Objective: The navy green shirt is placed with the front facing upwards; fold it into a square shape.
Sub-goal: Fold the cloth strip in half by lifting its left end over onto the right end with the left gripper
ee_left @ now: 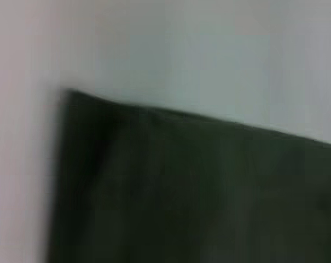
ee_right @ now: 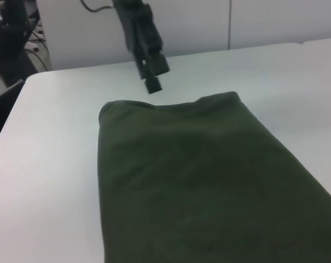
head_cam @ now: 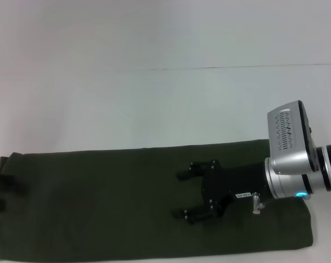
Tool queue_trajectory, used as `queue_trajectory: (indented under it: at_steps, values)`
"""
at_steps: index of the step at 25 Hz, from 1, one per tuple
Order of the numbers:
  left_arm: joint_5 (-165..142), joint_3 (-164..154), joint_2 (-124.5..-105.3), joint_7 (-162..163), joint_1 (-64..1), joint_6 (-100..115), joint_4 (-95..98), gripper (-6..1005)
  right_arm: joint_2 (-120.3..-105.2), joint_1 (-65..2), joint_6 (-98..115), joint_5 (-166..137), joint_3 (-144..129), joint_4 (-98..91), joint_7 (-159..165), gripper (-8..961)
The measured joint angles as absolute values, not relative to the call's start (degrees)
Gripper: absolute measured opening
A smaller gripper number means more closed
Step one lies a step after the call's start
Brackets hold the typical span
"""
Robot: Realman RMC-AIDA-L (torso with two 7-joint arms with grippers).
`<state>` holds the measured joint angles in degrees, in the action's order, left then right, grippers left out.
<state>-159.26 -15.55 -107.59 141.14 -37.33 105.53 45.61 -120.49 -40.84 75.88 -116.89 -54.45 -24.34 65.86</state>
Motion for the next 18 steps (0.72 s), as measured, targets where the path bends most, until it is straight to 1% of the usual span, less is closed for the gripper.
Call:
queue_trajectory:
  at_steps: [7, 18]
  values:
    - [-158.32, -17.5, -108.14, 140.25, -38.07, 102.1, 40.2, 891, -120.49, -40.74, 75.59, -116.79, -54.22, -24.28, 66.37, 916]
    - [-162.09, -18.08, -108.19, 141.15, -37.35, 95.66, 40.87, 891, -120.42, -40.41, 75.71, -115.73, -54.44, -24.26, 66.62, 915]
